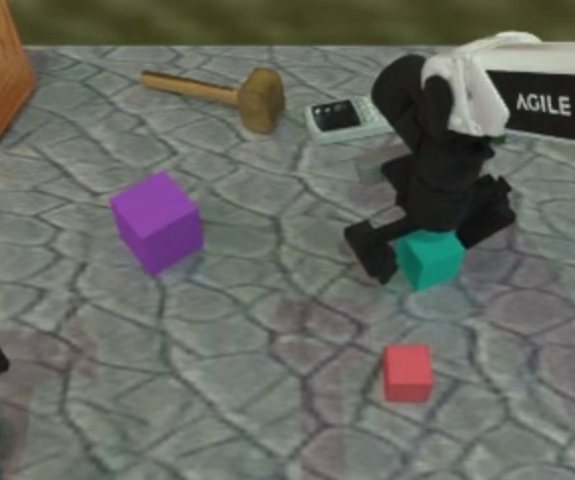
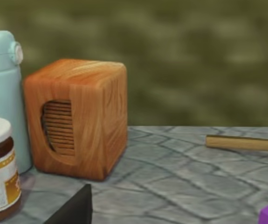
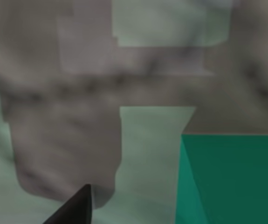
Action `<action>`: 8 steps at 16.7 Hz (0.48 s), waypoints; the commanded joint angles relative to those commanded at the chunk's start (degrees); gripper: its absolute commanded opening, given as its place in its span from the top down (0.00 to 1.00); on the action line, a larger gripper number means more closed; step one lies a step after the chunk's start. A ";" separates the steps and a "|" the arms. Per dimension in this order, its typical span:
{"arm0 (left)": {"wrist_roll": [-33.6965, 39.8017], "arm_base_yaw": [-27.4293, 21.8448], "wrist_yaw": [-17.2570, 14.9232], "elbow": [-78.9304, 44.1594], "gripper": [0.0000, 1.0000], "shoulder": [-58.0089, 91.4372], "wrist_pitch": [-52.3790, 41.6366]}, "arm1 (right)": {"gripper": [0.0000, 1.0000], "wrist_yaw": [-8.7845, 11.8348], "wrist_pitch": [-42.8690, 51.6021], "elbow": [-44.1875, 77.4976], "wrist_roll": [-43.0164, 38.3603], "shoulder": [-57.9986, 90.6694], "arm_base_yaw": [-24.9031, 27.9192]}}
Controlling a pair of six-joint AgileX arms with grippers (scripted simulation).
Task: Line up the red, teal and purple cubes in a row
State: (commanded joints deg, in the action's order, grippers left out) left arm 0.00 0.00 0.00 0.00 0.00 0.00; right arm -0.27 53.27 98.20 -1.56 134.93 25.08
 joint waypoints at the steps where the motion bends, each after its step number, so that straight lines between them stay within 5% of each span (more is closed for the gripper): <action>1: 0.00 0.00 0.00 0.00 0.00 0.00 0.00 | 0.08 0.00 0.00 0.00 0.00 0.00 0.00; 8: 0.00 0.00 0.00 0.00 0.00 0.00 0.00 | 0.60 0.00 0.00 0.00 0.00 0.00 0.00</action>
State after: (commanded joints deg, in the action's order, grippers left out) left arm 0.00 0.00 0.00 0.00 0.00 0.00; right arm -0.27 53.27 98.20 -1.56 134.93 25.08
